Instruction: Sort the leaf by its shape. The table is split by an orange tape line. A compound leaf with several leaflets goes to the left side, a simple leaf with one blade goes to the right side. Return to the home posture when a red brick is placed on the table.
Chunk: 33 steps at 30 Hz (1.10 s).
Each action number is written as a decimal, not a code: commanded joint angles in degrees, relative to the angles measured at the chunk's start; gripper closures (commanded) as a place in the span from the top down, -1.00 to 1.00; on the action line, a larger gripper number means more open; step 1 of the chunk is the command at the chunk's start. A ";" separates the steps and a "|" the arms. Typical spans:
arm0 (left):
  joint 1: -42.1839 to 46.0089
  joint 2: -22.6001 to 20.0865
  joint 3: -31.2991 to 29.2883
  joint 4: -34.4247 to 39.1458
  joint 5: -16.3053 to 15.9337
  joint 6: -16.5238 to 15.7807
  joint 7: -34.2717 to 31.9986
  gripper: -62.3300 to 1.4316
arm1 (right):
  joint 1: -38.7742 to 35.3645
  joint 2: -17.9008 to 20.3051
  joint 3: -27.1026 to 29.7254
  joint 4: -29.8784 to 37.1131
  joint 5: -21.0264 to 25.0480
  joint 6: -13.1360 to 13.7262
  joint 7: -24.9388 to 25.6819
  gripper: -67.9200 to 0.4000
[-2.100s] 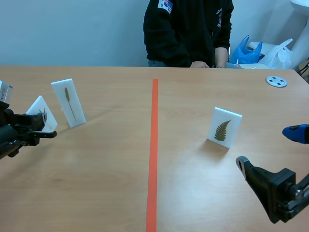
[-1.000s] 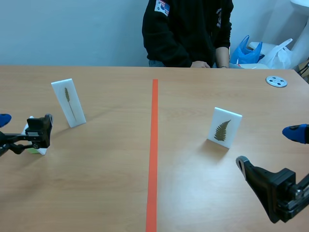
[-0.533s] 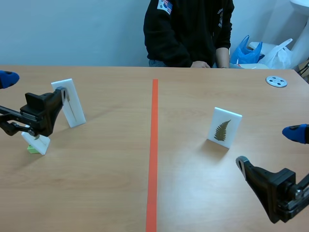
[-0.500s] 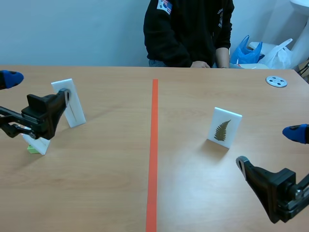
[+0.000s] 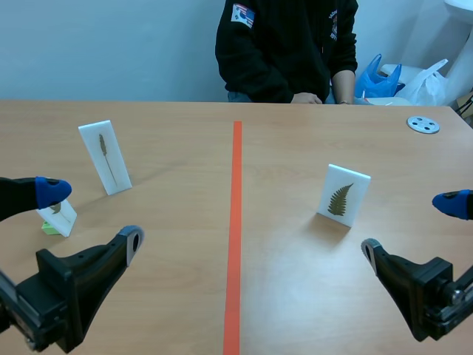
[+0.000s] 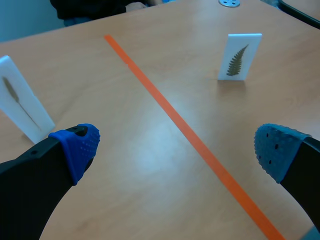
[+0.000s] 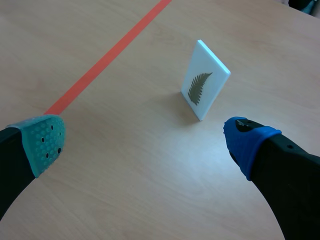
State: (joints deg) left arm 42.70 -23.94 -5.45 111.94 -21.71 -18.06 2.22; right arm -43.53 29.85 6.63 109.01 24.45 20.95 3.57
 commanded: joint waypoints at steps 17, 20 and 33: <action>0.46 4.09 -0.35 -0.24 0.04 0.57 4.72 1.00 | 0.68 -0.02 0.33 1.07 0.20 0.02 0.63 0.95; 0.44 4.09 -0.35 -0.24 0.04 0.57 4.70 1.00 | 0.68 -0.02 0.33 1.07 0.20 0.02 0.63 0.95; 0.28 4.07 -0.35 -0.24 0.04 0.57 3.61 1.00 | 0.68 -0.02 0.33 1.07 0.20 0.02 0.66 0.95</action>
State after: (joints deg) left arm 43.16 -19.70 -5.45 111.46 -21.28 -17.65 6.68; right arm -43.53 29.85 6.63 109.01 24.47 20.97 3.55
